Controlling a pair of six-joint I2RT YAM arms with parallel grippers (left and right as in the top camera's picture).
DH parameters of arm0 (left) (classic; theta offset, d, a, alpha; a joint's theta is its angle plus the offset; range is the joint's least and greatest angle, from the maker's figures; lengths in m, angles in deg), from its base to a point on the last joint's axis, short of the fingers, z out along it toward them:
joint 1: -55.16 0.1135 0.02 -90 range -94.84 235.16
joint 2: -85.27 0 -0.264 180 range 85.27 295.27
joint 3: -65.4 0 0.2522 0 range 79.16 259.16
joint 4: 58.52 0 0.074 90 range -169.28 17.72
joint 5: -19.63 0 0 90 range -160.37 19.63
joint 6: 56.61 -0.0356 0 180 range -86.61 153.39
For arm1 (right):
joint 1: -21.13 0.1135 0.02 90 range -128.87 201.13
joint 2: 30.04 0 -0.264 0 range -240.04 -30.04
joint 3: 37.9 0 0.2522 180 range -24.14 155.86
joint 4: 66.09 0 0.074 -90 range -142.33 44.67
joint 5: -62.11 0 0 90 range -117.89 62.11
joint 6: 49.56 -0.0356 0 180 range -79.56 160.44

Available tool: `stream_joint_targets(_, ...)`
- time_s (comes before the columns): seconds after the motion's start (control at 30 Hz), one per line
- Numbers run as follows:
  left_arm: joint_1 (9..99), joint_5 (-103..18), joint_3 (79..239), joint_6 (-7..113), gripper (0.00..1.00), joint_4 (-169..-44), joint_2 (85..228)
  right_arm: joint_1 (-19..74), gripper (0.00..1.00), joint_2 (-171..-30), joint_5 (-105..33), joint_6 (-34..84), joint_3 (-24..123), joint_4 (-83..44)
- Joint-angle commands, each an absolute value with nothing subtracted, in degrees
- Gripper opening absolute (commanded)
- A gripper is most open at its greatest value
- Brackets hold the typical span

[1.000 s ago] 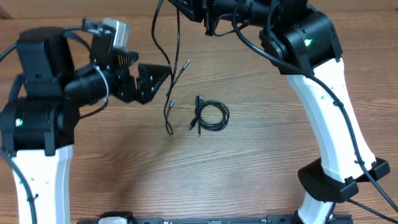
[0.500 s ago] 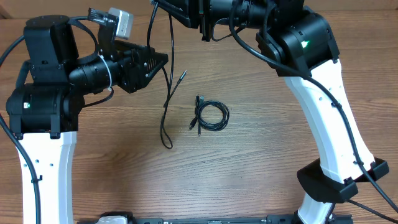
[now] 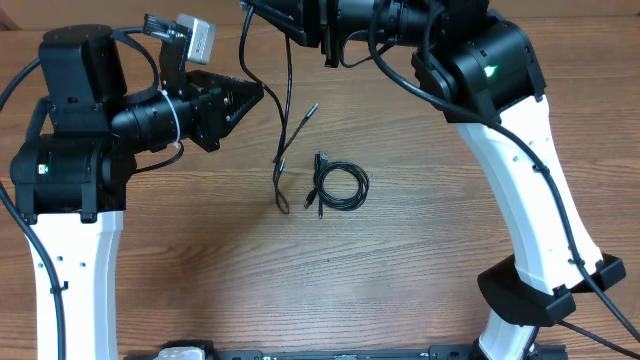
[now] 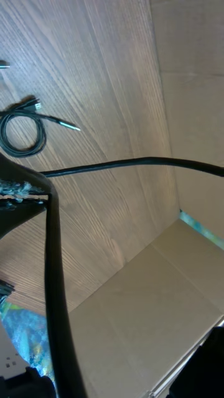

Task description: Untangle cables

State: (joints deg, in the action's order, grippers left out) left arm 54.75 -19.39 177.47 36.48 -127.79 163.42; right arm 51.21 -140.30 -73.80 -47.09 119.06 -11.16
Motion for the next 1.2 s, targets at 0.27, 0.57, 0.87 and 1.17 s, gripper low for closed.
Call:
stream_joint_targets(0.27, 54.36, -20.37, 178.27, 37.38, 0.71, -126.78, 163.79, 50.14, 0.04, -140.43, -74.83, -43.64, 119.82, -8.52)
stream_joint_targets(0.57, 53.59, -16.77, 178.27, 33.36, 0.59, -125.93, 164.25, 51.82, 0.04, -140.43, -78.34, -45.30, 119.82, -10.94)
stream_joint_targets(0.87, 53.25, -16.77, 178.27, 33.38, 0.51, -125.51, 164.34, 52.24, 0.04, -140.43, -80.29, -45.25, 119.82, -10.94)
stream_joint_targets(1.17, 53.27, -19.13, 178.27, 35.89, 0.04, -125.82, 164.31, 48.96, 0.04, -140.43, -78.52, -44.86, 119.82, -10.81)
